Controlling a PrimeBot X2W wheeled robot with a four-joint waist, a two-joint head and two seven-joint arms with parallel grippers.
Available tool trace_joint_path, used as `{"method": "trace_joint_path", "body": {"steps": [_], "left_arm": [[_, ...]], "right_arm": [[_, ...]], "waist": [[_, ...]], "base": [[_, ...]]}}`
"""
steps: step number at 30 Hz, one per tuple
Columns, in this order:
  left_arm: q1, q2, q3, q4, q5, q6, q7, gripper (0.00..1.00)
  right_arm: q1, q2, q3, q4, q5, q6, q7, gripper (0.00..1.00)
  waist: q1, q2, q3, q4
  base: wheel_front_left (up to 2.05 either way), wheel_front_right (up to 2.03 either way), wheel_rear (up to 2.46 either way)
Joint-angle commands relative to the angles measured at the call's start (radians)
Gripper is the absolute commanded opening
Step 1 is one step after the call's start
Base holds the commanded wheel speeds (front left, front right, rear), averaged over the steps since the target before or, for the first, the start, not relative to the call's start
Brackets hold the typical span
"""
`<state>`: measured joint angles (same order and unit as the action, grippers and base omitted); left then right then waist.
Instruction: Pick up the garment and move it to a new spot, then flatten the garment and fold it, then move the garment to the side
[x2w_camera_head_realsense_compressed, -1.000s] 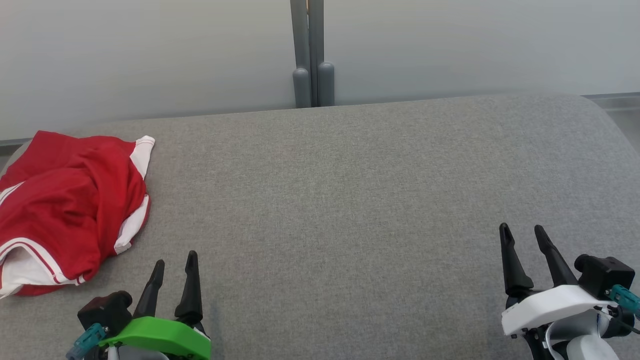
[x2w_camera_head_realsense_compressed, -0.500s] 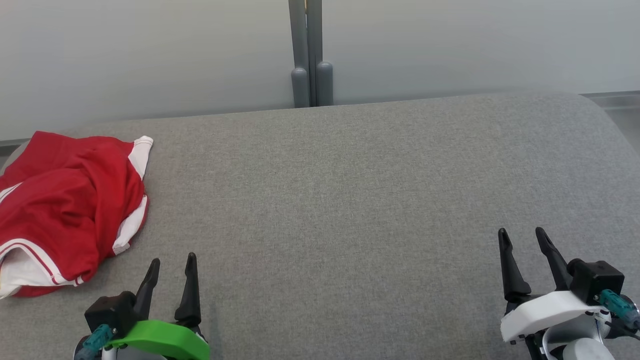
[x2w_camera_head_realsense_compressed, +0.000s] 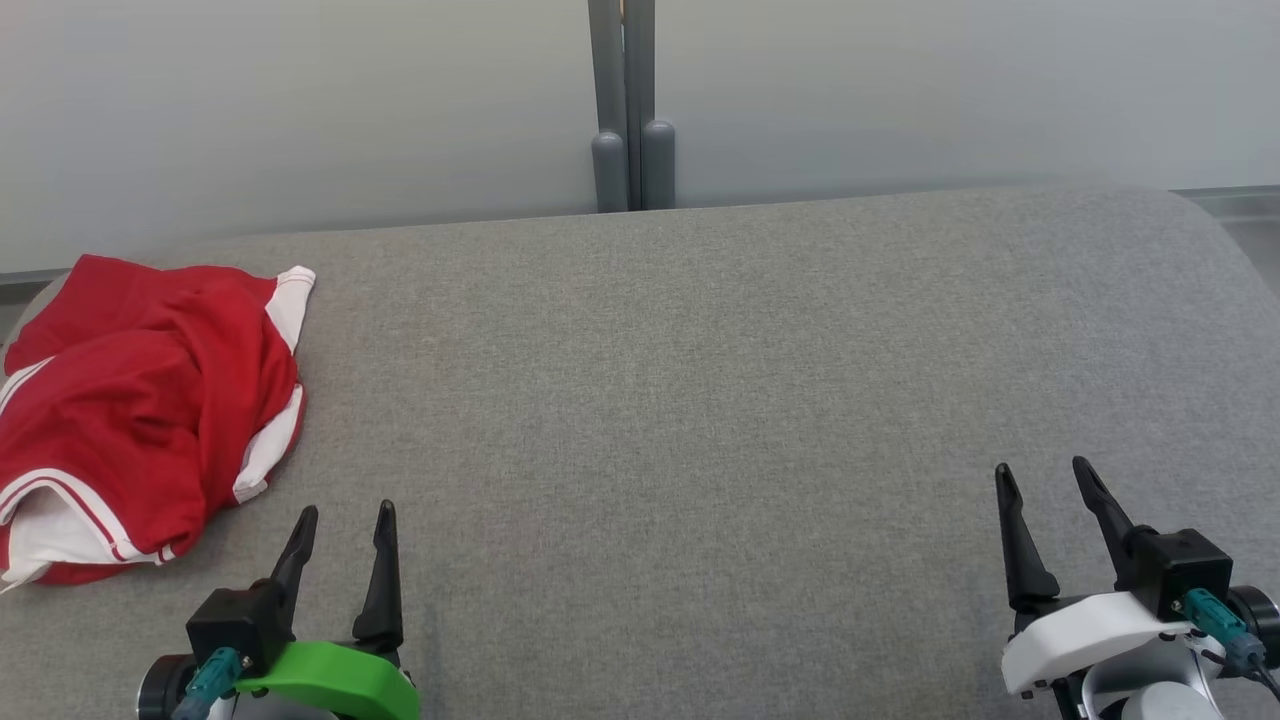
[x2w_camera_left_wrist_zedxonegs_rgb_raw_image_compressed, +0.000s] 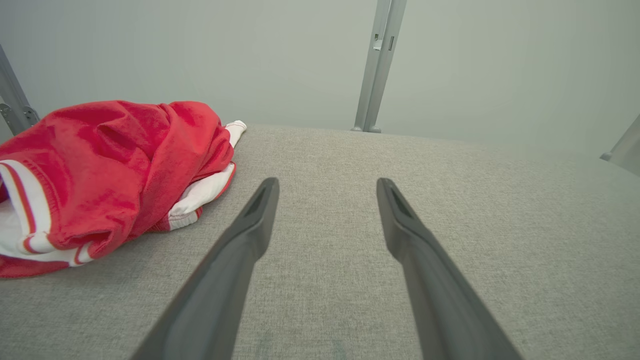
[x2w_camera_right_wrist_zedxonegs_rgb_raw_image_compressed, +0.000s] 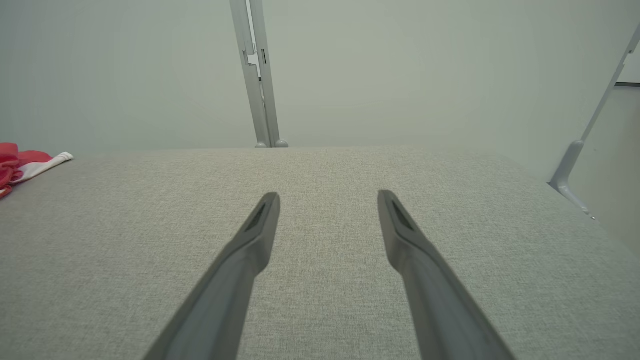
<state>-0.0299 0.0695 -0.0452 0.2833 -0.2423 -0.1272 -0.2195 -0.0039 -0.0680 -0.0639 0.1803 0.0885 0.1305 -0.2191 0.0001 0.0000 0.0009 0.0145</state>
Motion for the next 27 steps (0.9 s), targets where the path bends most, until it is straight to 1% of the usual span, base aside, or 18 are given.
{"method": "trace_joint_path", "body": {"steps": [1, 18, 23, 27], "left_arm": [[-0.008, 0.003, 0.001, -0.005, 0.02, -0.002, -0.008, 1.0], [0.015, -0.002, 0.005, 0.022, 0.116, -0.004, -0.04, 1.0], [0.012, 0.0, -0.006, 0.047, 0.124, -0.004, -0.048, 1.0], [0.006, 0.001, -0.005, 0.052, 0.102, -0.004, -0.047, 1.0]], "right_arm": [[0.008, 0.001, -0.002, -0.002, -0.023, 0.0, -0.008, 1.0], [0.035, 0.011, -0.001, 0.005, -0.15, 0.0, -0.042, 1.0], [0.043, 0.012, 0.0, 0.009, -0.172, 0.0, -0.05, 1.0], [0.042, 0.013, -0.002, 0.01, -0.16, 0.0, -0.048, 1.0]], "waist": [[-0.0001, 0.0, -0.001, 0.001], [-0.0001, 0.0, -0.018, 0.0], [-0.0001, 0.0, -0.021, -0.001], [-0.0001, 0.0, -0.02, 0.002]], "base": [[0.0, 0.0, 0.0], [0.0, 0.0, 0.0], [0.0, 0.0, 0.0], [0.0, 0.0, 0.0]]}}
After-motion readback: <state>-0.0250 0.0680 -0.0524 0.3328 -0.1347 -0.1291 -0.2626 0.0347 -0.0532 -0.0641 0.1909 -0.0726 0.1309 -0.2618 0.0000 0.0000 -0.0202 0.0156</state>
